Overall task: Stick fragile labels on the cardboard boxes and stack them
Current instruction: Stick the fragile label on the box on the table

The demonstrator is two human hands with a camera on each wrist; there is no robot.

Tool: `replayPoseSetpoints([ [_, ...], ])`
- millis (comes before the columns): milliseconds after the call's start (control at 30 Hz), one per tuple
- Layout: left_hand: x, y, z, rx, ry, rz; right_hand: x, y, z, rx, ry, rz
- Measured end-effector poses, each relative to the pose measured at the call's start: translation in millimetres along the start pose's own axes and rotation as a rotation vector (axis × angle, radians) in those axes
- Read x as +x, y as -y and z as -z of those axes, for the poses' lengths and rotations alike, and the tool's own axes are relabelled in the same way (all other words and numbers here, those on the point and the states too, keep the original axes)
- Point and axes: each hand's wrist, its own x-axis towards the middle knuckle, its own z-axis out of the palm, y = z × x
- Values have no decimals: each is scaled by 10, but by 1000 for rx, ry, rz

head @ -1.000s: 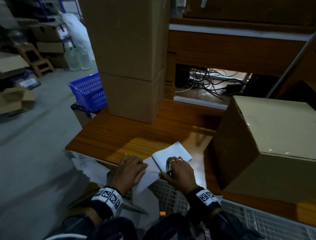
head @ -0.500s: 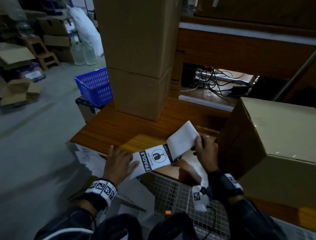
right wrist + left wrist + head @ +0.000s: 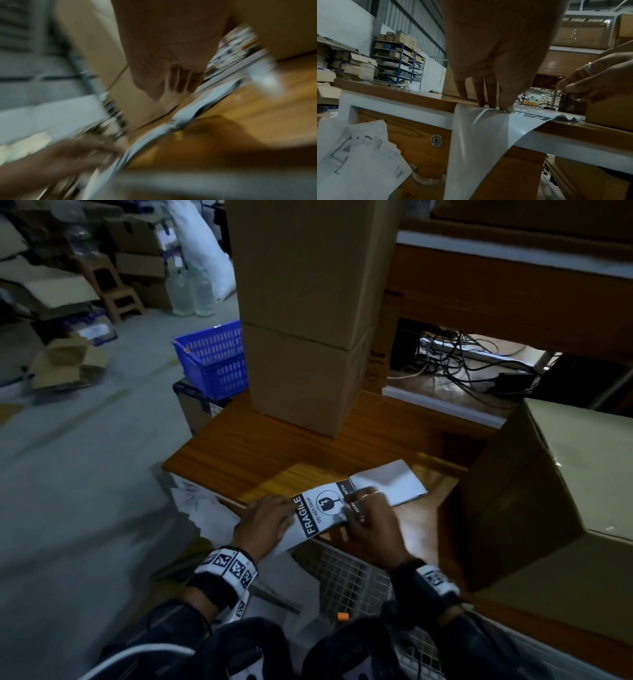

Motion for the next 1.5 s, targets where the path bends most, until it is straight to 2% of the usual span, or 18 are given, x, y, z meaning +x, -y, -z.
replayPoseSetpoints([
  [67,10,-11,25,-22,12,4,-37,239,-235,-110,158,179],
  [133,18,-1,33,-48,21,25,-58,347,-420,-186,211,223],
  [400,38,21,8,-107,-7,79,-28,344,-681,-279,98,195],
  [600,29,26,-26,-119,-27,94,50,319,-511,-214,241,112],
  [767,13,15,-19,-172,-27,106,68,311,-428,-126,258,60],
  [867,16,28,-37,-186,-28,118,94,252,-398,11,187,-29],
  [967,10,41,-65,-172,-21,131,139,197,-274,149,58,-139],
  [1133,18,59,-61,-161,5,159,193,125,-9,272,-81,-311],
  [1333,47,17,-25,-132,36,170,279,-192,360,379,-285,-486],
  [1433,51,-12,-10,-105,43,173,336,-542,521,477,-388,-570],
  [1500,55,-13,-10,-95,35,172,372,-597,715,537,-501,-620],
])
